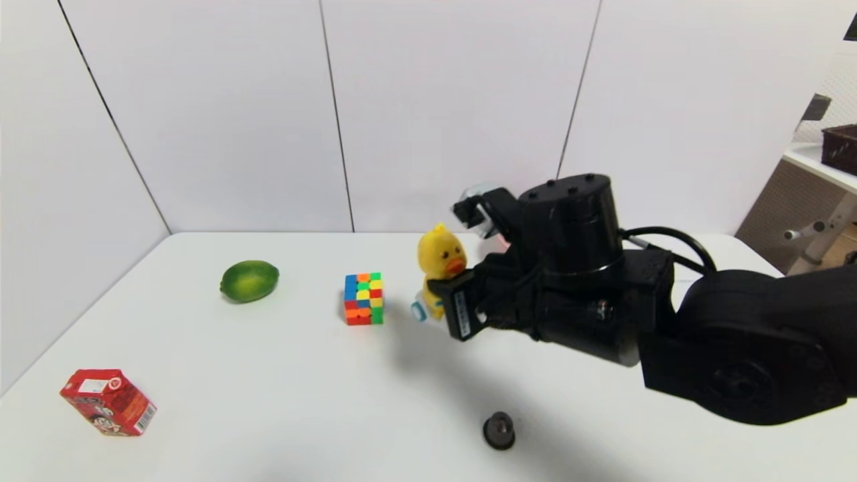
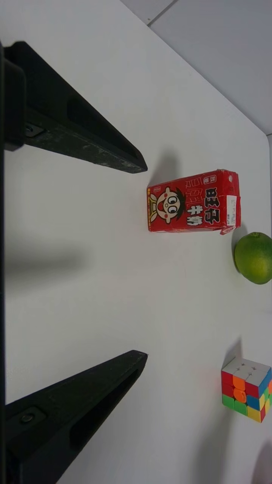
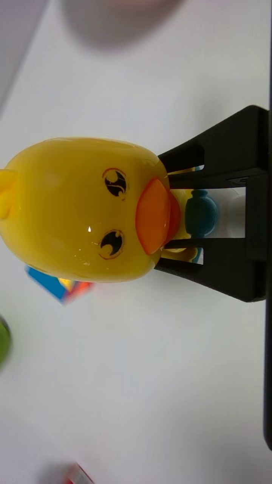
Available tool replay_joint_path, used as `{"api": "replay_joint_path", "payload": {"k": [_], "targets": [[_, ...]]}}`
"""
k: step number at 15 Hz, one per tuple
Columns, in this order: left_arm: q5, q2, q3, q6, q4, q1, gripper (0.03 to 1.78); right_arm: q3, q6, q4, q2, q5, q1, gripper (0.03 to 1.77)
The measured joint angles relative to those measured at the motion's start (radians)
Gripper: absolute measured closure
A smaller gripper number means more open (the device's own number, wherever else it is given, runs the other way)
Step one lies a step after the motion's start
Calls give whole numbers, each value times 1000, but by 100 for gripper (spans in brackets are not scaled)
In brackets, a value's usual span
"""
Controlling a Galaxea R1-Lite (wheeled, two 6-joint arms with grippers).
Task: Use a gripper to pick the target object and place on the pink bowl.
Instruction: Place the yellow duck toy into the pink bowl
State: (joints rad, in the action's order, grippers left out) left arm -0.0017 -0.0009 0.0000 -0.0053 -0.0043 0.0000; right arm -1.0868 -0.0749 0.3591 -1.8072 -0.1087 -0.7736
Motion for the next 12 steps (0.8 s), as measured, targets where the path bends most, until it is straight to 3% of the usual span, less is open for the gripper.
{"api": "replay_joint_path", "payload": {"k": [5, 9, 12], "targets": [[0, 0, 0, 0, 0, 0, 12, -77, 34, 1, 28, 11, 254, 144], [0, 0, 0, 0, 0, 0, 12, -120, 122, 0, 18, 114, 452, 144], [0, 0, 0, 0, 0, 0, 12, -164, 113, 1, -31, 138, 510, 144]]}}
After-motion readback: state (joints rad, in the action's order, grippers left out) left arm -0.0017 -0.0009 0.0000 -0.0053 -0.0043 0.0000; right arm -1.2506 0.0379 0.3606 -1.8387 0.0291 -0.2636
